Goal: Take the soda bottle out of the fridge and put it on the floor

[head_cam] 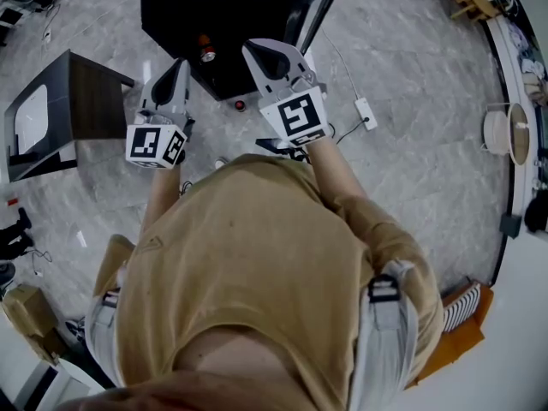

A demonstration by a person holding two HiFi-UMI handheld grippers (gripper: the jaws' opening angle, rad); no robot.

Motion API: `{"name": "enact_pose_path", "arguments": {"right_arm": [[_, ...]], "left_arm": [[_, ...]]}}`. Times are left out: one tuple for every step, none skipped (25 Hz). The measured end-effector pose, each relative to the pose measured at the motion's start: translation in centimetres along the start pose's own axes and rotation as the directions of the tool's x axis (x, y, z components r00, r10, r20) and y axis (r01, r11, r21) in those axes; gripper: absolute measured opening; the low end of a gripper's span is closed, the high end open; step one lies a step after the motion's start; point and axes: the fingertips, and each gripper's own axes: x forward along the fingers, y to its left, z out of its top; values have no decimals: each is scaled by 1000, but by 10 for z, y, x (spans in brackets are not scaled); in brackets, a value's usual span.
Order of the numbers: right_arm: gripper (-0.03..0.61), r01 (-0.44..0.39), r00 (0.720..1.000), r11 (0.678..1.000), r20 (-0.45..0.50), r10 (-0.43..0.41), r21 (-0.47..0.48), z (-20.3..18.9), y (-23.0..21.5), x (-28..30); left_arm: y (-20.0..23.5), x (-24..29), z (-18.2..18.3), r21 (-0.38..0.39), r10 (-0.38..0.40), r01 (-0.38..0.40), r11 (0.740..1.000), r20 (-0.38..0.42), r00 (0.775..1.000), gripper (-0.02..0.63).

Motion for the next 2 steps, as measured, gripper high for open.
{"name": "enact_pose_path", "arguments": {"right_arm": [[0,5,1000,1000,-2,-5,-12,0,0,0],[0,10,1000,1000,-3,-10,-24,0,0,0]], "left_arm": [[1,-1,1,1,-3,3,1000,-1,1000,2],[1,-1,1,2,-5,6,1000,-2,1000,2]]}}
